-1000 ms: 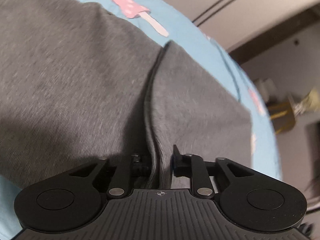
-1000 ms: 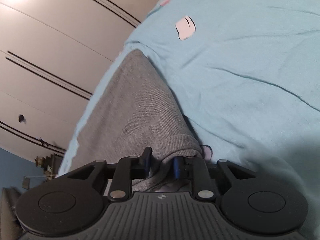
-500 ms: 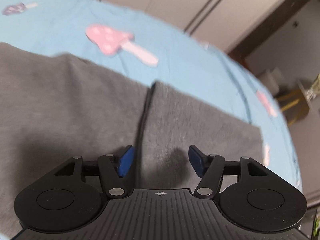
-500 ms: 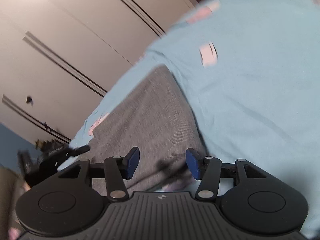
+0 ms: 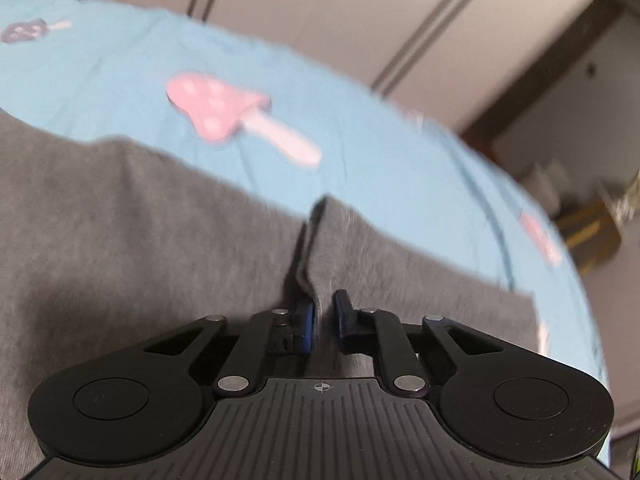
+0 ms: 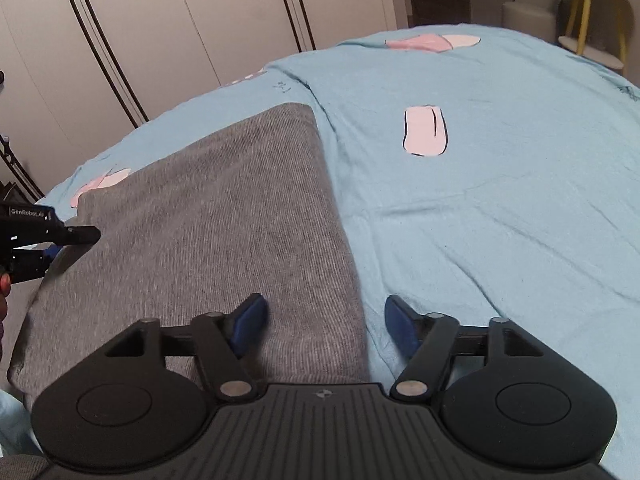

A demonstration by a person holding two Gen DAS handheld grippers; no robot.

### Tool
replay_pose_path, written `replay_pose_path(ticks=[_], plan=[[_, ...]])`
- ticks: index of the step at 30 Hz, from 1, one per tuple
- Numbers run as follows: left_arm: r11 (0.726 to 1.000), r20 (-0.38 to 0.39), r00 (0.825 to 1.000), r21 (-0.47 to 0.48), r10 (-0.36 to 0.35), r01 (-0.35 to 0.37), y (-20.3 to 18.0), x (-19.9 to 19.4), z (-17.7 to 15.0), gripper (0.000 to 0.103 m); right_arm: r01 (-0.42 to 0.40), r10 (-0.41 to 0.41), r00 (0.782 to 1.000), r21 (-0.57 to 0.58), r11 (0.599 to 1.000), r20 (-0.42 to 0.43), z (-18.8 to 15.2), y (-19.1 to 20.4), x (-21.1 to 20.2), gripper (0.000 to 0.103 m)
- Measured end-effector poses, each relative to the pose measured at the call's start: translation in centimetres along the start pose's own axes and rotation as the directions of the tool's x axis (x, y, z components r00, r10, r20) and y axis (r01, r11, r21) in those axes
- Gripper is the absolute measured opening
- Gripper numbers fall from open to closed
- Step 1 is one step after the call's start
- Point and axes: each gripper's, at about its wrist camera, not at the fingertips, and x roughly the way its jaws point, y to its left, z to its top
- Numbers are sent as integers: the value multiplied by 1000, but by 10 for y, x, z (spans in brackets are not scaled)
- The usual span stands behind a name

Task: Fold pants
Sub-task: 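Open both grippers and move them back over the folded pants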

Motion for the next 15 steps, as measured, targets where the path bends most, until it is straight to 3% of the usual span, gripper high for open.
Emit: replay_pose_path(ticks=[3, 5, 6, 7, 8, 9, 11, 13, 15], plan=[[984, 160, 987, 172, 19, -47, -20, -23, -5, 8, -2, 2, 1000, -6, 1000, 3, -1, 0, 2, 74], [976, 120, 990, 192, 80, -103, -17, -12, -4, 7, -1, 1, 1000, -9, 1000, 2, -2, 0, 3, 77], [969, 101, 983, 178, 155, -171, -8, -1, -4, 5, -2, 2, 1000, -11, 1000, 1, -2, 1, 3, 78], [940, 92, 958, 186, 273, -286, 1, 10, -6, 4, -2, 2, 1000, -16, 1000, -1, -1, 2, 4, 79], [915, 86, 938, 207, 336, -346, 8, 16, -8, 3, -1, 1, 1000, -22, 1000, -2, -1, 3, 5, 81], [924, 87, 946, 200, 313, -325, 14, 10, -10, 5, -1, 1, 1000, -28, 1000, -4, -1, 4, 6, 82], [955, 106, 962, 139, 250, -263, 17, -9, -10, 27, -1, 1, 1000, -31, 1000, -6, -1, 5, 6, 84], [966, 142, 972, 153, 187, -208, 5, -28, -10, 60, -3, 3, 1000, -23, 1000, -3, -2, 4, 6, 87], [969, 154, 982, 204, 109, -140, -16, -35, -11, 74, -1, 1, 1000, -26, 1000, -6, -2, 6, 9, 90]])
